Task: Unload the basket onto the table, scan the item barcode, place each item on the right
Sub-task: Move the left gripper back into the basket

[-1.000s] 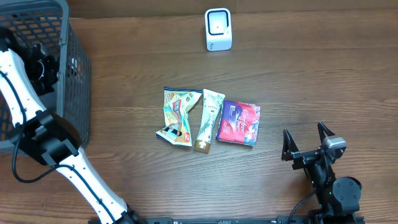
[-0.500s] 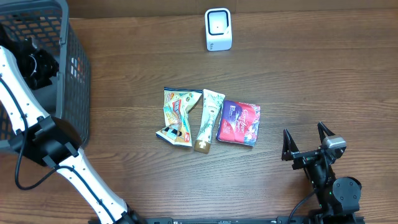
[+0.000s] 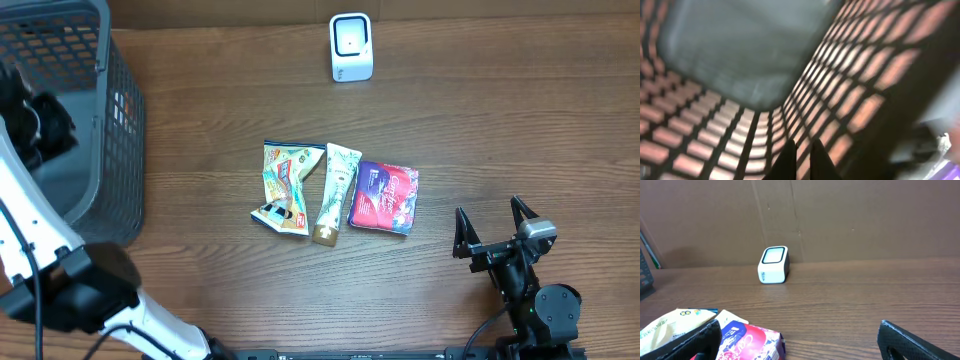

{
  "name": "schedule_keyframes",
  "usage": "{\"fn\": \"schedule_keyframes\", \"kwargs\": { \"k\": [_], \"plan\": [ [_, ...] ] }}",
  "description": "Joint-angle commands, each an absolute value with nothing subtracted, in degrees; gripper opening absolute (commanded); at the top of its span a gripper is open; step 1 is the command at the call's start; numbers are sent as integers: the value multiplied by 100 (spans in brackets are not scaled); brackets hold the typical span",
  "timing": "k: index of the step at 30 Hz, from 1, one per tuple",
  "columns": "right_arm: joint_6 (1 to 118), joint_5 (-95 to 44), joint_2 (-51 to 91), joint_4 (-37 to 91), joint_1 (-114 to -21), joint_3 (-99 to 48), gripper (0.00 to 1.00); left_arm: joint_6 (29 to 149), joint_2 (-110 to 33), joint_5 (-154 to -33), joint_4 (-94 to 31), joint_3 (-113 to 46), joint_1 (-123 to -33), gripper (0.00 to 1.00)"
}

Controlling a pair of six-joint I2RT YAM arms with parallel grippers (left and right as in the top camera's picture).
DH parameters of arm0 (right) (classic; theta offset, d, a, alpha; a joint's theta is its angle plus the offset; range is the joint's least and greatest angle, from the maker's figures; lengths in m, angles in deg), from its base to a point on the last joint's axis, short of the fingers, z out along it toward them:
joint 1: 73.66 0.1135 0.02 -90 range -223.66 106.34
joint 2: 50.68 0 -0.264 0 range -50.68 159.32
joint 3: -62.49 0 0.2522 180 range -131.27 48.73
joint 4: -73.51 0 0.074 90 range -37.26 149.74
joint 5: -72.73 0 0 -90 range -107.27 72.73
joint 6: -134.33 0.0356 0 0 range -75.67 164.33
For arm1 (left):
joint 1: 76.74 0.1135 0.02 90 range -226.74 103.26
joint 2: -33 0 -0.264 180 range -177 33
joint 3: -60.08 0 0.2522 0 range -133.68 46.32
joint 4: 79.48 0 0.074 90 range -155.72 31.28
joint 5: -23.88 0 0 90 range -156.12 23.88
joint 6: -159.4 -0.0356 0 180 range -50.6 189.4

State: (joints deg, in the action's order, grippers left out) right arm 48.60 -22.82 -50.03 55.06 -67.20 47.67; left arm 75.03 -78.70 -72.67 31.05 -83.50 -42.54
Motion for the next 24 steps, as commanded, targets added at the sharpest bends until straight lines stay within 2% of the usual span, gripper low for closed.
{"fn": "schedule_keyframes", "kwargs": {
  "k": [1,11,24],
  "plan": [
    [4838,-2244,-5051,5532,-6702,4826,100,7855,-7669,-6897,3112,-7544,-3966,4],
    [4836,-2244,-5051,5532,-6702,4826,100,8045,-7319,-6657,3112,-6595,-3544,4],
    [4838,-2244,-5051,5532,-6702,4826,100,8535,-5363,-6272,3066,-5821,-3323,4]
  ]
}}
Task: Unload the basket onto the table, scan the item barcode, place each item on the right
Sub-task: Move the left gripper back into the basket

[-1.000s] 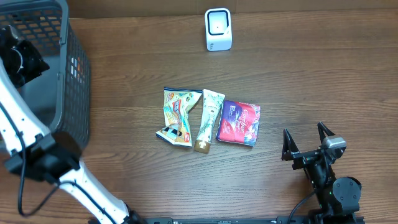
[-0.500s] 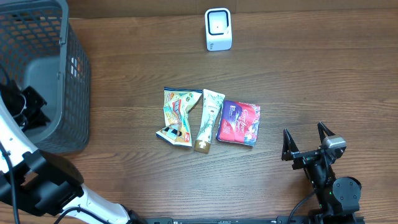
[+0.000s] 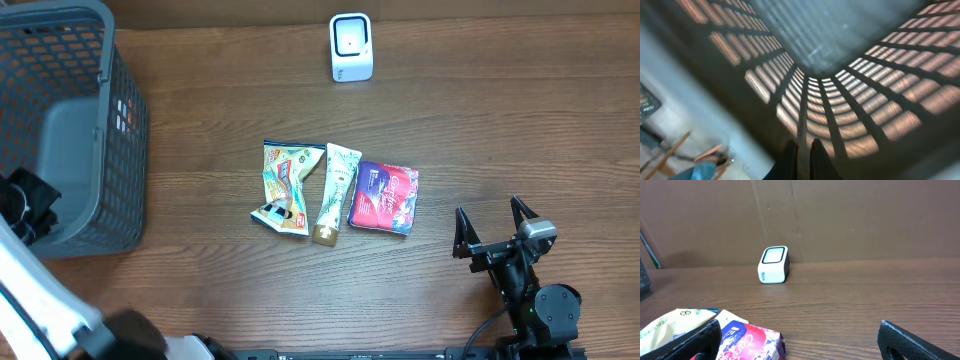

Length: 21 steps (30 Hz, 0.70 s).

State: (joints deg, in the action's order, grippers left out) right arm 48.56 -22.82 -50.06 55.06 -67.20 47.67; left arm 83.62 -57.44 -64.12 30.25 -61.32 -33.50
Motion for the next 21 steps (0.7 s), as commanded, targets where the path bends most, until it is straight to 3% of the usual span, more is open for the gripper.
{"fn": "schedule_keyframes", "kwargs": {
  "k": [1,13,21],
  "plan": [
    [4836,-2242,-5051,5532,-6702,4826,100,8578,-5260,-6268,3049,-5719,-3323,4],
    [4838,-2244,-5051,5532,-6702,4826,100,9090,-4614,-6113,2233,-4530,-3323,4],
    [4838,-2244,-5051,5532,-6702,4826,100,8930,-4651,-6373,504,-4573,-3323,4]
  ]
}}
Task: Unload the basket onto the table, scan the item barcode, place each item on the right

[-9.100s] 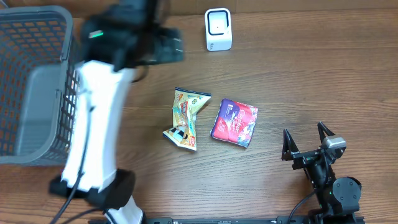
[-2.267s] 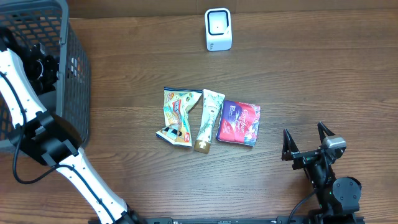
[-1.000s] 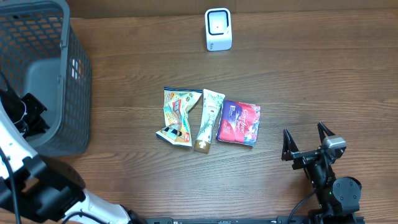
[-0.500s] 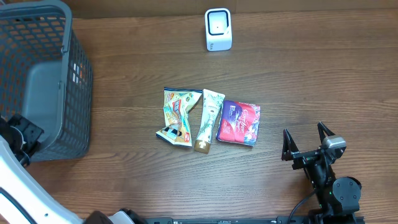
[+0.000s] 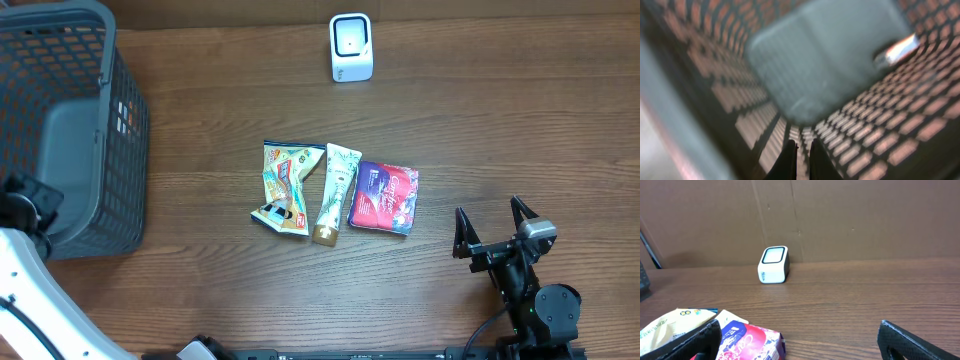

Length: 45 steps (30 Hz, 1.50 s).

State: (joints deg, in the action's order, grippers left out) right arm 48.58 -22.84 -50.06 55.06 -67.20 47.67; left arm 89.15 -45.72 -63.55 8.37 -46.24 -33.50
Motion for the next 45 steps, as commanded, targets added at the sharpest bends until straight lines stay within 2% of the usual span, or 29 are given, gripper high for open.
{"fn": "schedule_keyframes", "kwargs": {
  "k": [1,14,27,45],
  "plan": [
    [4836,-2244,-5051,5532,-6702,4826,100,8930,-4692,-6355,459,-4573,-3323,4],
    [4836,-2244,-5051,5532,-6702,4826,100,9090,-4994,-5544,1722,-4567,-3323,4],
    [4838,-2244,-5051,5532,-6702,4826,100,8845,-4732,-7022,2316,-4567,-3328,4],
    [4838,-2244,-5051,5532,-6702,4826,100,8742,-4115,-7651,2358,-4567,-3328,4]
  ]
}}
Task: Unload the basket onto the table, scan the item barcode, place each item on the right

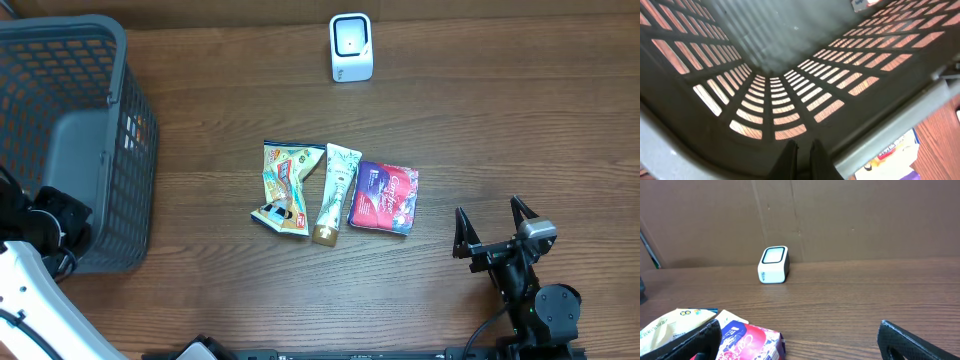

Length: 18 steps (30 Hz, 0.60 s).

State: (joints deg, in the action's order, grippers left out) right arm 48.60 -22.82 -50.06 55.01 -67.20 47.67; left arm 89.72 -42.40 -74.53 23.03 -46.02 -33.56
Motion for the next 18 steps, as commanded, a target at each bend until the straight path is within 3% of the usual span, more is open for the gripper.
{"fn": "schedule_keyframes", "kwargs": {
  "k": [1,12,18],
  "plan": [
    [4836,-2244,-5051,5532,-6702,4826,100,8738,-4115,-7669,2388,-4567,-3328,4],
    [4838,-2244,-5051,5532,-6702,4826,100,8567,-4111,-7957,2526,-4567,-3328,4],
    [4838,-2244,-5051,5532,-6702,4826,100,8567,-4111,-7734,1910,-4567,-3326,4]
  ]
}}
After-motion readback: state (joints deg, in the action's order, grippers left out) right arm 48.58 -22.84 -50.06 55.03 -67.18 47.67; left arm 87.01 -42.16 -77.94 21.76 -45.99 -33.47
